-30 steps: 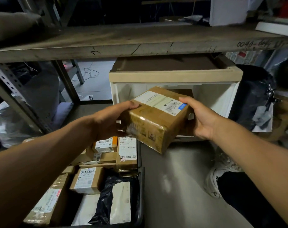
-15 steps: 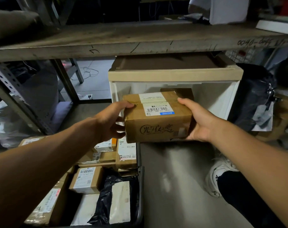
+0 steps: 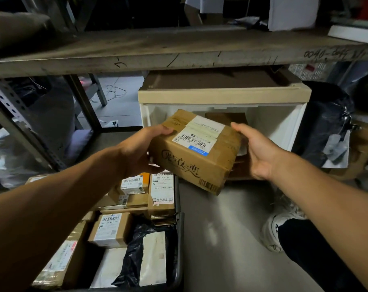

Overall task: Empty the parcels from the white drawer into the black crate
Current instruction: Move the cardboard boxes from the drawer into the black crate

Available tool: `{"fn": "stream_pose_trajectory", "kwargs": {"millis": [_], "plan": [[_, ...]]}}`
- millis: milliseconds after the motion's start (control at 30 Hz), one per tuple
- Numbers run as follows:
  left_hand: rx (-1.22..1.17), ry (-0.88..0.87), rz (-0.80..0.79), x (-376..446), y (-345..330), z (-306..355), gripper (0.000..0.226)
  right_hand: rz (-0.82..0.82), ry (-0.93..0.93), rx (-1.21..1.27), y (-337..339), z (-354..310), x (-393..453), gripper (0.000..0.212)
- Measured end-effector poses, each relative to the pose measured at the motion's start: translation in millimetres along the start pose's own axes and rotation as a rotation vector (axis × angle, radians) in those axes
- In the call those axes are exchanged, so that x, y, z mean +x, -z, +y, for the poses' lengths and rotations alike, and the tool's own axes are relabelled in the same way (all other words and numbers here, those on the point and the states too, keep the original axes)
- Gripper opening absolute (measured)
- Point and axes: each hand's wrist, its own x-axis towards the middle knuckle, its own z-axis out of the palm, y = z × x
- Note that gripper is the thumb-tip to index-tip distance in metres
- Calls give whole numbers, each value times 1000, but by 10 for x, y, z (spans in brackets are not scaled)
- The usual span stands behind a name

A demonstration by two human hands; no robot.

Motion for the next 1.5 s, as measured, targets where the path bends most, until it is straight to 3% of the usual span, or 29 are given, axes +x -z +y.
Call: {"fn": "stream_pose_trajectory", "kwargs": {"millis": [167,233,333,467,533,667,833,1033,1167,1267,1500], "plan": [[-111,-74,82,-5,-54,-22,40,3,-21,106,-50,18,31,51],[-85,-65,37,-21,-87,-53,39,-3,-22,135,-65,35,42,51],[14,-18,-56,-39,-162,-114,37,-62,-68,21,-70,64,31,56],[37,-17,-33,-54,-205,-106,27,-146,-95,-125,-68,86,-49,67],[43,-31,-24,-48,-155,-72,29,-119,-56,-132,-49,77,-55,71],[5,-58,-92,-45,-98,-36,31,-71,34,-61,-95,38,-67,44],[39,-67,-153,-86,-137,-17,28,38,62,21,-103,39,-22,52],[1,-32,30,-41,-87,-121,54,100,85,127,-64,41,-48,33],[-48,-34,-22,-57,-147,-228,45,74,108,170,-47,89,-77,22],[-180,-89,44,-58,-214,-269,45,58,100,163,3,111,-84,25],[-184,-172,238,-55,-115,-255,49,39,73,-14,76,169,-42,37]]}}
